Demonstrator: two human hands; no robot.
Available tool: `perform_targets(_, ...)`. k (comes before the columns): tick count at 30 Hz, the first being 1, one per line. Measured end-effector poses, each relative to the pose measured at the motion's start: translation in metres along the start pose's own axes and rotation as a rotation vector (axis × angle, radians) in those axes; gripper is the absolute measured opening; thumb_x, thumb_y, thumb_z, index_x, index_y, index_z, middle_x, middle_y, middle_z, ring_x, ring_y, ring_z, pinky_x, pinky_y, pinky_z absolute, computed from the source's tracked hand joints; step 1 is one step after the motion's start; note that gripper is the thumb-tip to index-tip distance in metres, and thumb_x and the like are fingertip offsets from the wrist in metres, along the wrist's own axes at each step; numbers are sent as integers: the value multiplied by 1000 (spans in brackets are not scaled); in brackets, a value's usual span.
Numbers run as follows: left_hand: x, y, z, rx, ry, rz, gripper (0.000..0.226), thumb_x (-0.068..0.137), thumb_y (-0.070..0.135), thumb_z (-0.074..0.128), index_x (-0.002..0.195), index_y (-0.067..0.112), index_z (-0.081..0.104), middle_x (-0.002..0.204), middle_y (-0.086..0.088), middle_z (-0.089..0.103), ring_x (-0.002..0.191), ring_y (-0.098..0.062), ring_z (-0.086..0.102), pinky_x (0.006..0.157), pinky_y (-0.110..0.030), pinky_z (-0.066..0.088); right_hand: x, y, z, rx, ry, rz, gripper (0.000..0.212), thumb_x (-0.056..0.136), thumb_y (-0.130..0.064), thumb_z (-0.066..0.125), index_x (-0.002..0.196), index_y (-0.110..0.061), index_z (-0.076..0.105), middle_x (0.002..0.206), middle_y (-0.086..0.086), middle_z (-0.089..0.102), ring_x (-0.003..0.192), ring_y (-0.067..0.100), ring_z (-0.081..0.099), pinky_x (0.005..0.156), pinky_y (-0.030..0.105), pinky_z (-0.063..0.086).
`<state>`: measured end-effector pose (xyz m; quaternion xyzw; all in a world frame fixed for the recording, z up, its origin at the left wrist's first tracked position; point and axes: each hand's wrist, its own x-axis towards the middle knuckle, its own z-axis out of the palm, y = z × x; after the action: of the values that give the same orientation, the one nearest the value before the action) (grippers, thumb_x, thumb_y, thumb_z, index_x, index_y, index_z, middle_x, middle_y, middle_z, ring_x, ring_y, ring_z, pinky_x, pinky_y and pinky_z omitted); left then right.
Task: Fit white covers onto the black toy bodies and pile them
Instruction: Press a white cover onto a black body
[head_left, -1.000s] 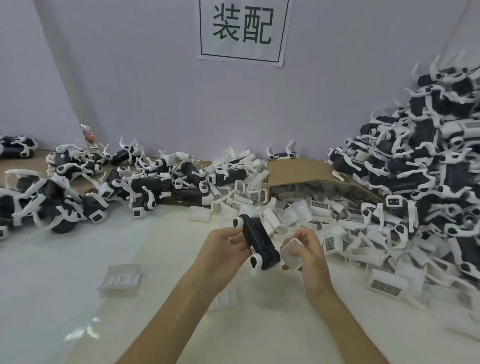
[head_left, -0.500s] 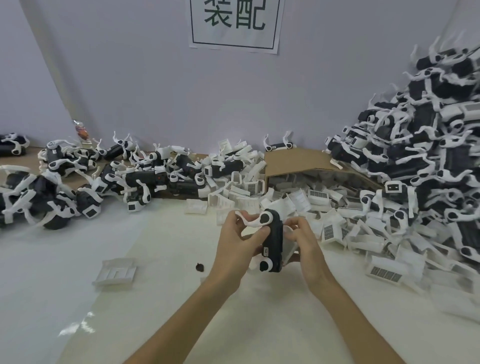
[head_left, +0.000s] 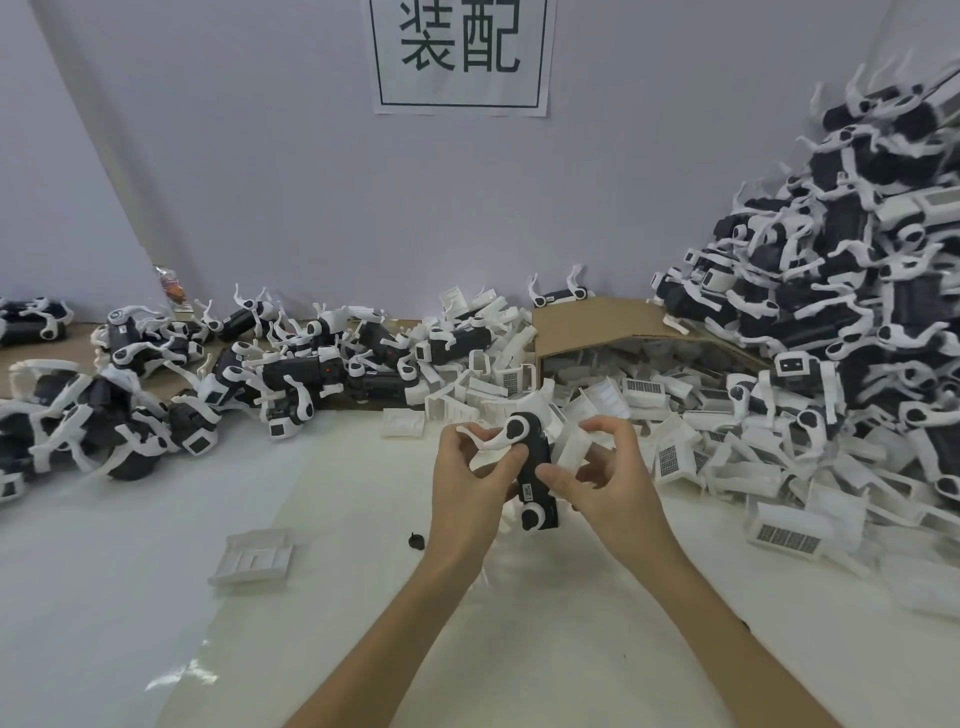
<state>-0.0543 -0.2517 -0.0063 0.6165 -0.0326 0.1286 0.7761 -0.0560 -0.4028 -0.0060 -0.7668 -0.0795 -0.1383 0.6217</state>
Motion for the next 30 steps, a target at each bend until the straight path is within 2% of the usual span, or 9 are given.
perform_targets(3,-2,-3,2,-3,-10,21,28,90,5,71,97,17,47,110,-3,68,88,-21,76,71,-36,62,1,0,0,-2,19,-3,61,59,-55,80,106,-37,46,88,-10,76,72,8,70,63,16,50)
perform_targets(6,-5,-4,5,38,-26,53,28,90,8,73,97,19,48,100,18,70,87,-21,76,79,-42,62,0,2,-2,-31,-12,-27,54,68,-54,76,113,-37,51,90,-8,77,79,13,71,69,18,52)
perform_targets(8,-6,-4,7,34,-18,57,28,90,8,73,96,19,48,94,22,69,81,-18,76,78,-40,62,-1,1,-2,-69,-35,-47,48,76,-56,70,118,-38,55,89,-12,76,80,6,70,68,13,49)
perform_targets(10,-5,-4,6,1,26,41,28,89,8,74,95,17,48,95,10,68,81,-18,75,74,-37,63,-2,2,-2,-87,-70,-53,37,90,-56,61,123,-39,57,89,-20,73,83,0,68,67,11,47)
perform_targets(14,-1,-1,2,-70,100,-26,26,89,7,74,101,9,52,109,-14,61,86,-15,73,70,-33,62,0,6,-4,-86,-127,-23,30,105,-29,48,131,-40,57,101,-22,72,91,-2,67,70,12,48)
perform_targets(19,-2,-2,2,-113,112,-97,25,89,6,74,100,10,51,116,-22,59,94,-27,73,73,-37,63,2,9,-4,-151,-166,9,34,105,-27,48,137,-27,58,123,-13,67,109,3,61,82,17,42)
perform_targets(24,-2,-2,2,-151,140,-152,24,90,4,73,100,8,52,121,-22,60,97,-29,73,74,-37,63,3,11,-3,-143,-165,16,35,104,-27,49,137,-22,59,127,-13,65,110,3,59,89,24,43)
perform_targets(27,-2,-2,4,-194,144,-186,22,91,4,71,102,7,53,118,-20,64,92,-25,75,70,-32,62,4,10,-5,-135,-161,14,33,103,-27,51,135,-25,59,125,-14,65,111,4,60,90,25,45)
perform_targets(30,-2,0,3,-257,99,-242,28,93,3,68,115,0,52,115,-20,69,83,-20,76,67,-29,61,5,8,-6,-113,-157,15,21,101,-28,55,119,-38,62,108,-19,71,103,0,64,81,17,48)
